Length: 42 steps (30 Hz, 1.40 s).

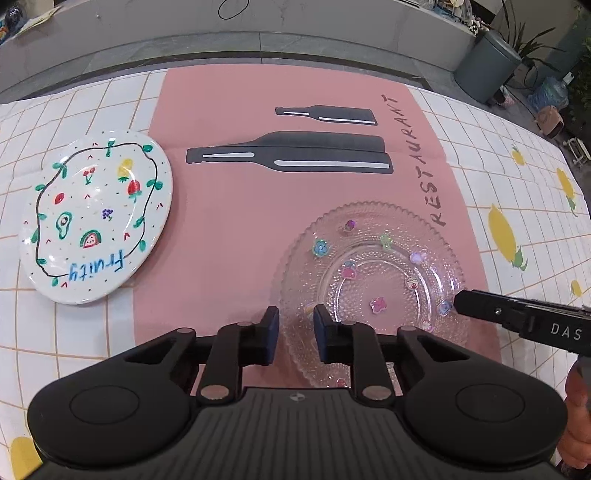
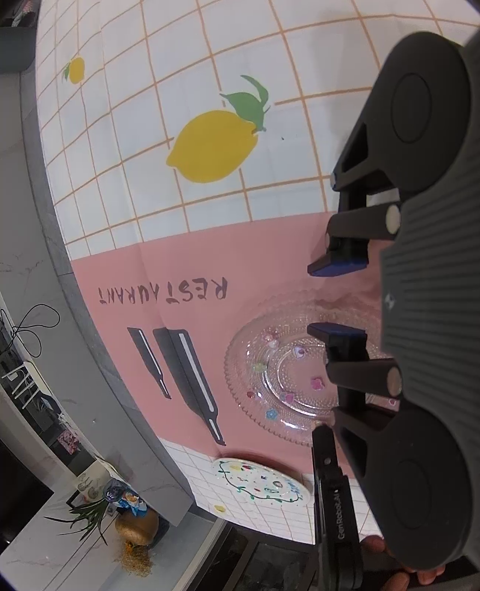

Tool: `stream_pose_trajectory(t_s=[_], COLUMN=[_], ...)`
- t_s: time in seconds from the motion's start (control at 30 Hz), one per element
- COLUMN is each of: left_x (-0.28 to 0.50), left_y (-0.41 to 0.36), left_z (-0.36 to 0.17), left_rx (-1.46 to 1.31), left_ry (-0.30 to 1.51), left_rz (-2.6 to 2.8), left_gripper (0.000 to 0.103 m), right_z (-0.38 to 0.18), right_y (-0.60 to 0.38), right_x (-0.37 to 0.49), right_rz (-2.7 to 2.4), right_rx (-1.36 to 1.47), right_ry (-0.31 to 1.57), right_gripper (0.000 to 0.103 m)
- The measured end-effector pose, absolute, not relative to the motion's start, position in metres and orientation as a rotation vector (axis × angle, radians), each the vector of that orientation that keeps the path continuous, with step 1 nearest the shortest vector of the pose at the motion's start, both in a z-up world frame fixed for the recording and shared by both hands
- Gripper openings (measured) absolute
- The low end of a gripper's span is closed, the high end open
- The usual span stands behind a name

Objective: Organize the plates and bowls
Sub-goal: 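Close both tools on the rim of the second clear glass plate, then lift the second glass plate with both tools and carry it toward the bowls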

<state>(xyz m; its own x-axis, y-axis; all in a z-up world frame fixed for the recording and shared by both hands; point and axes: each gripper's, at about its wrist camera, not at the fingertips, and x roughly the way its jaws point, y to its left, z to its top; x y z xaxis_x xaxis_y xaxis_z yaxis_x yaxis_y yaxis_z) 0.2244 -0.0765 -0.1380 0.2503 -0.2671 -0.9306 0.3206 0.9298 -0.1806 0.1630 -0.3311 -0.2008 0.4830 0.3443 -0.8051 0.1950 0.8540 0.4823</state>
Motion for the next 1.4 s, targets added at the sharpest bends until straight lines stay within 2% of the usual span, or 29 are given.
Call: stream_pose_trajectory(t_s=[0.1,0.17,0.37,0.8,1.13,1.4], left_x=[0.223,0.223,0.223,0.197,0.124,0.051], left_y=[-0.077,-0.077,-0.078,-0.082,-0.105,-0.119], left_z=[-0.137,-0.136,-0.134,-0.083,-0.029,-0.029], left_rx=[0.054,0.048,0.057,0.031,0.001,-0.083], left_ry=[1.253,1.251,1.25,1.193,1.113,1.092], left_rz=[-0.395,-0.388,-0.374,-0.399,-0.416,-0.414], left_gripper=[0.022,0.02,0.014,0.013,0.013,0.01], right_z=[-0.205,-0.207,-0.207,-0.176,-0.13,-0.116], right_y=[-0.33,-0.328,-0.328,-0.336,-0.36,-0.385], right_x=[0.163,0.163,0.162,0.138,0.07,0.007], right_rz=[0.118,0.132,0.129,0.147,0.154,0.103], right_rx=[0.598,0.61,0.624,0.636,0.627,0.61], right_ry=[1.084,1.089,1.093,1.056,0.99,0.962], right_gripper=[0.017,0.008,0.007,0.007,0.009,0.008])
